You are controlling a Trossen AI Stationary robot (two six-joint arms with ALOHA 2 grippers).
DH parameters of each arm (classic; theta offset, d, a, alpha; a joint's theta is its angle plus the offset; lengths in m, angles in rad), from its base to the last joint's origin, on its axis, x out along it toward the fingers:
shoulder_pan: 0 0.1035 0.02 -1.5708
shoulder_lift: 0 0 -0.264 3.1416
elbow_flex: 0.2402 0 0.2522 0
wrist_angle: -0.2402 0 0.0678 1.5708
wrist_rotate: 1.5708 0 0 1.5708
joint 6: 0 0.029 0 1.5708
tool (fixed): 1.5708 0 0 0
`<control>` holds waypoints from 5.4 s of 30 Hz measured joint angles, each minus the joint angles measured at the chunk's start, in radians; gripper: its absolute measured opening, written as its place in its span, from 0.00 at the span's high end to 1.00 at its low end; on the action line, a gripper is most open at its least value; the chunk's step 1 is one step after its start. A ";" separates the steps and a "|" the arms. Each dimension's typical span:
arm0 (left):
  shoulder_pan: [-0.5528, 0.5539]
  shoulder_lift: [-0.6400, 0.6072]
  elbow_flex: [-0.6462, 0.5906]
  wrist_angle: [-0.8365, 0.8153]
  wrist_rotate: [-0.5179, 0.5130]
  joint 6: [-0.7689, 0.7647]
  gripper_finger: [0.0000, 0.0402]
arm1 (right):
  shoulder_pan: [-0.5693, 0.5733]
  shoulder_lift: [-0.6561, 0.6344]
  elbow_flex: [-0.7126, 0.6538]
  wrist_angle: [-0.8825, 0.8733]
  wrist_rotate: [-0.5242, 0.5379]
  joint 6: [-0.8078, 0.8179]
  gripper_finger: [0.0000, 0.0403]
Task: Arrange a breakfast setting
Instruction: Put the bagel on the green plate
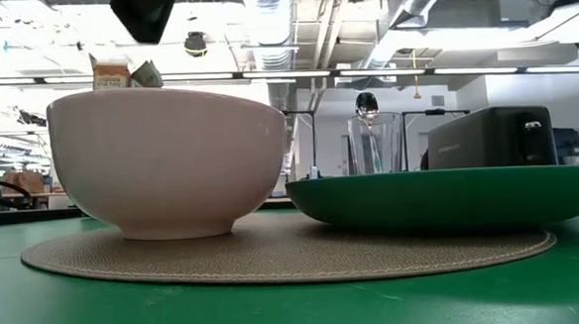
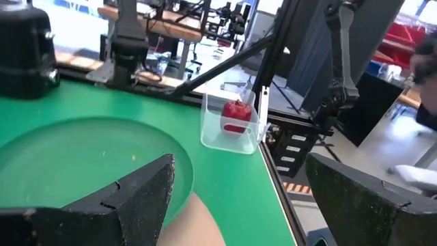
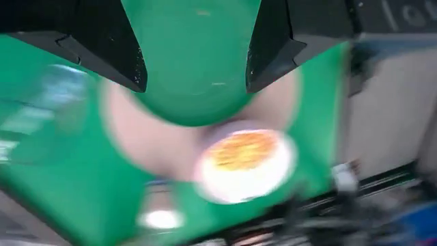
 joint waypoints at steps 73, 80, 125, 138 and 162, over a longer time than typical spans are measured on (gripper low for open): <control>0.134 0.016 0.038 -0.090 0.037 0.024 0.21 | -1.431 0.498 0.167 -0.263 -0.294 -0.472 0.56; 0.134 0.016 0.038 -0.090 0.034 0.024 0.21 | -1.423 0.497 0.167 -0.259 -0.324 -0.471 0.56; 0.134 0.016 0.038 -0.088 0.033 0.027 0.21 | -1.410 0.501 0.230 -0.315 -0.301 -0.474 0.79; 0.135 0.016 0.038 -0.088 0.033 0.027 0.21 | -1.410 0.469 0.329 -0.377 -0.292 -0.482 0.79; 0.135 0.016 0.038 -0.089 0.032 0.027 0.21 | -1.331 0.404 0.516 -0.492 -0.295 -0.483 0.79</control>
